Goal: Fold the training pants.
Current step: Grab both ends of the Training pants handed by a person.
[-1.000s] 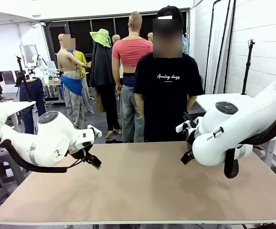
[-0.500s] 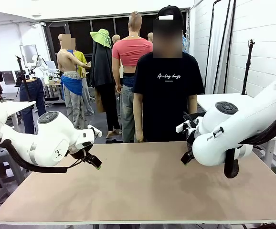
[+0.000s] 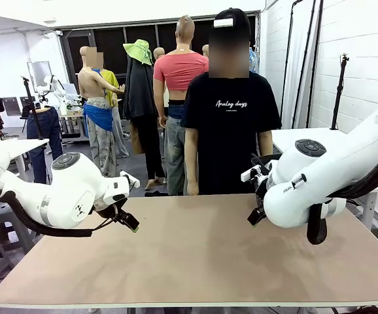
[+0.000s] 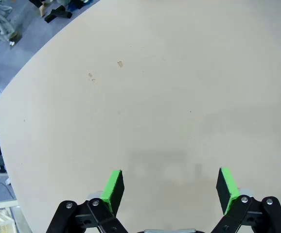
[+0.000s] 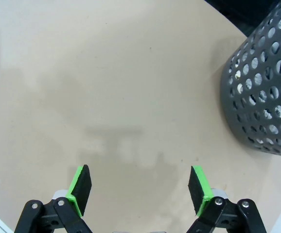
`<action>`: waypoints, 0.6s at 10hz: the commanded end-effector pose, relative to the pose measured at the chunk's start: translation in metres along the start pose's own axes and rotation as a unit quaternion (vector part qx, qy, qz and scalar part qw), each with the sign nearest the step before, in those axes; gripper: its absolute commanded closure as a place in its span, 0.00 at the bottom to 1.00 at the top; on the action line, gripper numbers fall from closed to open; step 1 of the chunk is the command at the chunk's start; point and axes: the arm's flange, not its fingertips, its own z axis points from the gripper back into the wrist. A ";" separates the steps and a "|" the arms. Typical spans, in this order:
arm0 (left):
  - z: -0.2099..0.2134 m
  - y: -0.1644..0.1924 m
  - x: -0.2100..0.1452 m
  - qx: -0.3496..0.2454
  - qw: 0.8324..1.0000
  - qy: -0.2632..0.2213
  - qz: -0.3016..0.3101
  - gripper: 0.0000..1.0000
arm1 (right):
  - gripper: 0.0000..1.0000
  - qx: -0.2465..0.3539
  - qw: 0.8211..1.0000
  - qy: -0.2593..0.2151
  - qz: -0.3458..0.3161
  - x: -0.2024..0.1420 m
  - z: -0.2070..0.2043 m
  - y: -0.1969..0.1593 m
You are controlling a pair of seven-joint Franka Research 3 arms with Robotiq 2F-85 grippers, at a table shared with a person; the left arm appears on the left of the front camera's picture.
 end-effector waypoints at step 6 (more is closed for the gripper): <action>0.073 -0.013 0.021 -0.017 1.000 0.017 0.018 0.00 | 0.00 0.034 0.999 -0.002 -0.011 0.012 0.080 -0.009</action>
